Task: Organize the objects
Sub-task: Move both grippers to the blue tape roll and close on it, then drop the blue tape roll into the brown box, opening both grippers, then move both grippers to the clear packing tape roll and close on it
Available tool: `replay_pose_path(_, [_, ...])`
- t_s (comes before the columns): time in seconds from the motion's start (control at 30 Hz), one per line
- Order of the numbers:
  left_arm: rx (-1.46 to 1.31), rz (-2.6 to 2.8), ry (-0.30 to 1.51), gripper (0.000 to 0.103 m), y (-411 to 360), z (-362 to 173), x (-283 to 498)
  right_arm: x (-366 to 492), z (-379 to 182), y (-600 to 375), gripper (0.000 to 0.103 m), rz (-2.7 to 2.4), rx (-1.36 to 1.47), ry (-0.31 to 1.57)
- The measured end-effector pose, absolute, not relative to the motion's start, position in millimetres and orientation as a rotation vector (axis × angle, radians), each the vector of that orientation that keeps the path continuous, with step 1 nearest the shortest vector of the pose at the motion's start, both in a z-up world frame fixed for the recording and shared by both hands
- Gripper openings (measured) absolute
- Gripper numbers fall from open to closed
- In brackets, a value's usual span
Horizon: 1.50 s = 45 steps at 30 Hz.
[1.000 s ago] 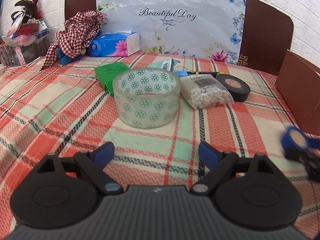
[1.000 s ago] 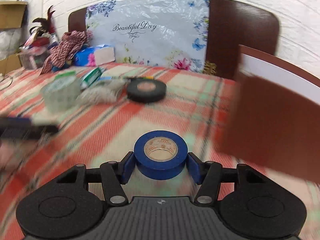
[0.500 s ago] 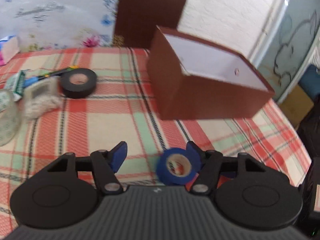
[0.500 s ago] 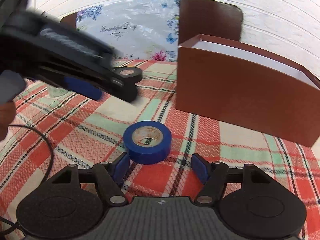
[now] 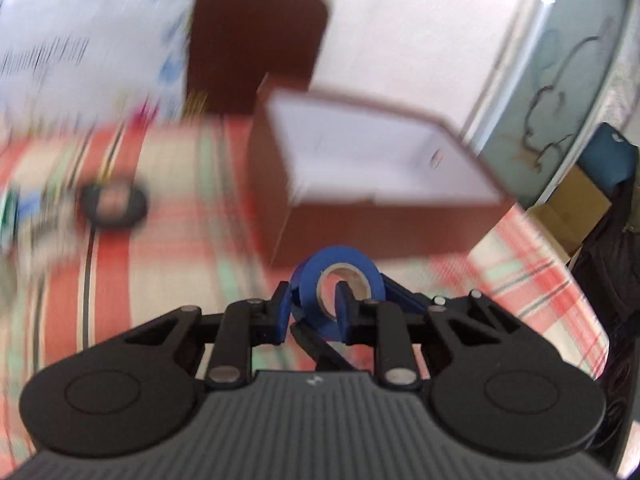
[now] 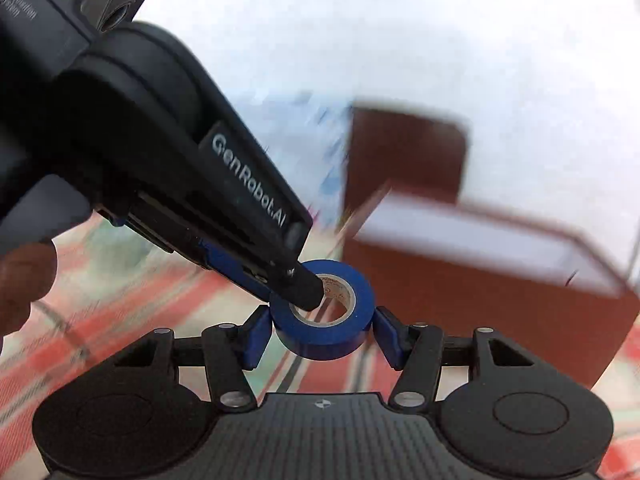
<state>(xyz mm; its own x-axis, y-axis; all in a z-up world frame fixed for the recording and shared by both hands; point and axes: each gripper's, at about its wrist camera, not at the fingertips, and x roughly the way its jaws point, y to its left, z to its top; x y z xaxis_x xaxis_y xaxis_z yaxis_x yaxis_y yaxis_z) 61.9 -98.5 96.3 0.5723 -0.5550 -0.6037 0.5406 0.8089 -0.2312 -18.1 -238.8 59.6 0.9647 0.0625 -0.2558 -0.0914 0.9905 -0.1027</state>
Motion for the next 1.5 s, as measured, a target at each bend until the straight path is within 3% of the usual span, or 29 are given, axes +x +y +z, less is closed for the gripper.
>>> replay_pose_path(0.27, [0.023, -0.656, 0.649, 0.026, -159, 124, 115, 49, 85, -280, 0.056, -0.038, -0.067, 0.197])
replay_pose_path(0.3, [0.027, -0.644, 0.668, 0.030, -166, 119, 123, 60, 82, -284, 0.056, -0.045, -0.075, 0.224])
replay_pose_path(0.33, [0.036, -0.620, 0.685, 0.042, -171, 114, 129, 69, 79, -286, 0.061, -0.059, -0.074, 0.237])
replay_pose_path(0.37, [0.053, -0.585, 0.695, 0.045, -176, 108, 132, 71, 79, -289, 0.070, -0.078, -0.059, 0.234])
replay_pose_path(0.6, [-0.004, -0.626, 0.627, 0.049, -141, 109, 99, 25, 74, -287, 0.068, -0.085, 0.008, 0.129])
replay_pose_path(0.7, [-0.048, -0.598, 0.625, 0.050, -102, 100, 84, 2, 67, -274, 0.073, -0.051, 0.006, 0.112])
replay_pose_path(0.77, [-0.063, -0.528, 0.650, 0.050, -73, 87, 79, -8, 63, -262, 0.092, -0.018, -0.015, 0.087])
replay_pose_path(0.83, [-0.083, -0.426, 0.693, 0.050, -37, 67, 77, -15, 58, -250, 0.102, 0.013, -0.034, 0.014])
replay_pose_path(0.93, [-0.142, -0.256, 0.747, 0.050, 16, 47, 79, -27, 52, -242, 0.102, 0.089, -0.033, -0.103])
replay_pose_path(1.13, [-0.167, 0.069, 0.725, 0.050, 115, 34, 80, -1, 58, -178, 0.097, 0.335, -0.158, 0.201])
replay_pose_path(1.2, [-0.151, 0.192, 0.710, 0.050, 139, 28, 83, 9, 57, -157, 0.082, 0.419, -0.185, 0.281])
replay_pose_path(1.23, [-0.152, 0.237, 0.697, 0.050, 155, 20, 85, 15, 57, -144, 0.070, 0.456, -0.188, 0.318])
replay_pose_path(1.27, [-0.141, 0.274, 0.676, 0.051, 167, 10, 85, 25, 59, -134, 0.066, 0.484, -0.193, 0.347])
replay_pose_path(1.33, [-0.159, 0.270, 0.578, 0.065, 183, -3, 76, 49, 59, -108, 0.066, 0.531, -0.216, 0.392])
replay_pose_path(1.4, [-0.207, 0.238, 0.568, 0.068, 189, -1, 76, 72, 60, -81, 0.067, 0.571, -0.240, 0.429])
replay_pose_path(1.5, [-0.222, 0.205, 0.557, 0.073, 192, -2, 77, 96, 56, -47, 0.081, 0.595, -0.272, 0.425])
